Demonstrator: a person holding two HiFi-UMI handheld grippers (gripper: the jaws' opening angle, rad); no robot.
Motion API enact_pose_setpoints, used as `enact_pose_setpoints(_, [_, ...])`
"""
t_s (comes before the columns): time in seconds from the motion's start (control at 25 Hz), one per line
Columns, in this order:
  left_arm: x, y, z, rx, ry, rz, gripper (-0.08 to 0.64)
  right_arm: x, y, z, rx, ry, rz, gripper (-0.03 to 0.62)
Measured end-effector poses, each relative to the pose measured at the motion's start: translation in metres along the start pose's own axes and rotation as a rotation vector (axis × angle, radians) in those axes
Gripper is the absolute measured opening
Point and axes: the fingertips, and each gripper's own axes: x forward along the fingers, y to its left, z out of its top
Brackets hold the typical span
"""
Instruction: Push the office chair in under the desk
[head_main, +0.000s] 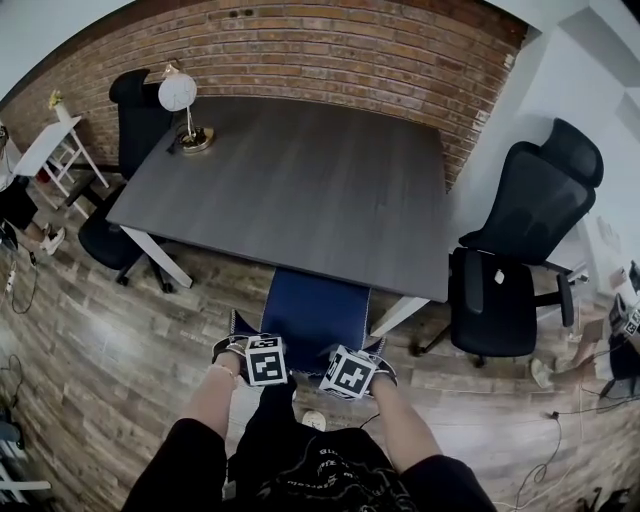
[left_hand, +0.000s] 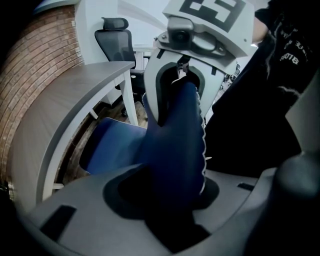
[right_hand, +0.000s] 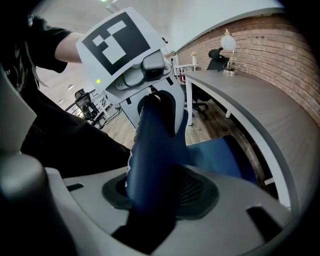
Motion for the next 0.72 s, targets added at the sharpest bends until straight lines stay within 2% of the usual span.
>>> enact_pose_setpoints(0.72, [-0.002,0.03,0.005,0.011,-0.006,0.007,0.175,-0.003,-0.029,0.007,-0.002,-0.008,-0.008,0.173])
